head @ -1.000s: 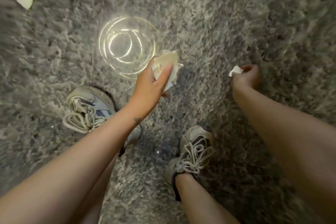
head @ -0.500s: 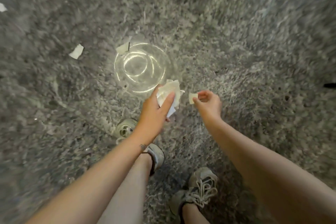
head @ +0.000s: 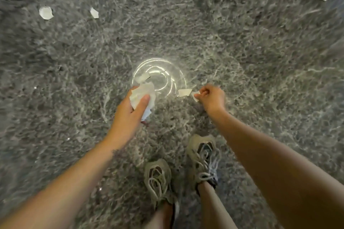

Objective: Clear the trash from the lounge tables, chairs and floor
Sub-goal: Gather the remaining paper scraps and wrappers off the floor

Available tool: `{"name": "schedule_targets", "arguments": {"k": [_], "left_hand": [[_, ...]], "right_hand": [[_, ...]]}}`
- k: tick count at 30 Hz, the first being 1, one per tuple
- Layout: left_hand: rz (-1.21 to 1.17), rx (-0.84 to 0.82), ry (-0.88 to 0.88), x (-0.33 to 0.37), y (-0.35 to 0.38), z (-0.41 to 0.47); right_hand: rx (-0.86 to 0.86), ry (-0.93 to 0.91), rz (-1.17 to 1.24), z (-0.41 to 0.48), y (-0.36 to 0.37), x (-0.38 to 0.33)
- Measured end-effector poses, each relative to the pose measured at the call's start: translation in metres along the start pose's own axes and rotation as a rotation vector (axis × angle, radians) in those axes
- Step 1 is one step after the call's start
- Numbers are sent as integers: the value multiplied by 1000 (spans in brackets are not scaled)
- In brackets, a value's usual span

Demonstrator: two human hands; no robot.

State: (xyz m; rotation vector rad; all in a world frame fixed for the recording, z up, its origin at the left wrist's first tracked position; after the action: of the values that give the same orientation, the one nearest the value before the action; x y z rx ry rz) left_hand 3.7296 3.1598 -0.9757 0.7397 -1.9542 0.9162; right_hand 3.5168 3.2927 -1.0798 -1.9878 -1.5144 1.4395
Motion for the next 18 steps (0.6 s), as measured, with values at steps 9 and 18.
{"name": "schedule_targets", "arguments": {"k": [9,18], "left_hand": [[-101,241,-116,-97,-10,52],[-116,253,-190,-133,-4,49]], "right_hand": [[-101,-246,-349,65,109,15],[-39,-437,-499,77,135,23]]}}
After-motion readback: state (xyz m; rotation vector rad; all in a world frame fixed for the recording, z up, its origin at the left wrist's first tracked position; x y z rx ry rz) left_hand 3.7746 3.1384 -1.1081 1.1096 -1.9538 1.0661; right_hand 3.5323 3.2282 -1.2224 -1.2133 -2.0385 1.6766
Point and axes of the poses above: each hand's wrist, its own z-axis towards the middle knuckle, its own y-axis out of the palm, x = y × z, the point moved 8 cm from there along z, towards the middle knuckle, and after that the axes turned 9 degrees about x, right-handed, at the moved point
